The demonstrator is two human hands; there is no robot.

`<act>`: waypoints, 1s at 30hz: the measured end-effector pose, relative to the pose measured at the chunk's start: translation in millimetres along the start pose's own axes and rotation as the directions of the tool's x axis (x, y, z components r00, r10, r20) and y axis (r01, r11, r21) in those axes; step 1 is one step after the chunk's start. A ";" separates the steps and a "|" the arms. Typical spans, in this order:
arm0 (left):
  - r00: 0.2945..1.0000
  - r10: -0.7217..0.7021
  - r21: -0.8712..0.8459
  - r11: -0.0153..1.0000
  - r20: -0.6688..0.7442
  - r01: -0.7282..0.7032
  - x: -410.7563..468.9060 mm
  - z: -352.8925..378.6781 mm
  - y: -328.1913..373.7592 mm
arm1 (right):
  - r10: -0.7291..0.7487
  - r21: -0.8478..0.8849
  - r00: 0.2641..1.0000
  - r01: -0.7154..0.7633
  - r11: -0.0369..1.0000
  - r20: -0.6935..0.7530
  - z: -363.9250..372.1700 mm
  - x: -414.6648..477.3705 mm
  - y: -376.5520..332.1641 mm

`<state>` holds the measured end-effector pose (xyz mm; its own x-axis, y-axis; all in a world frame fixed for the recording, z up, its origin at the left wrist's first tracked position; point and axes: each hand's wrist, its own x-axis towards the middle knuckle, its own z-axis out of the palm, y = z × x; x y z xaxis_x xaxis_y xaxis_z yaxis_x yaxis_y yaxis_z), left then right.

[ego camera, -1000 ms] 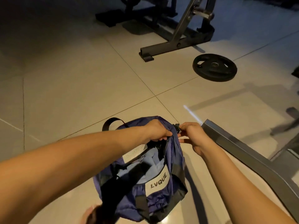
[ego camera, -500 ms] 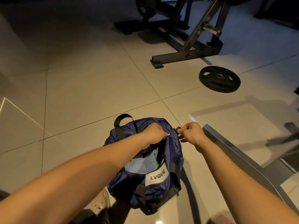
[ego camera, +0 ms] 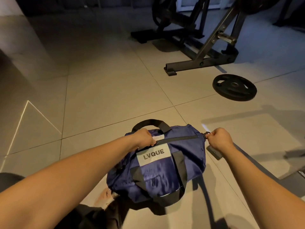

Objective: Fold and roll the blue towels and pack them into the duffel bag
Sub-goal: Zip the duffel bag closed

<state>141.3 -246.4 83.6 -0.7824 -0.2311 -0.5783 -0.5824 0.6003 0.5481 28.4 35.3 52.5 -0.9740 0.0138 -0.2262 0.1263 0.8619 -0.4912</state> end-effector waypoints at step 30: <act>0.982 -0.135 -0.044 0.991 -0.132 0.130 4.2 -84.8 -74.4 | -0.567 -0.206 0.823 0.560 0.803 0.028 81.8 -52.7 -59.3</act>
<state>162.7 -357.0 91.7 -0.7190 -0.4085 -0.5623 -0.6882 0.5310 0.4943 87.7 -58.0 24.7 -0.8682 -0.4913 0.0690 -0.4826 0.8041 -0.3472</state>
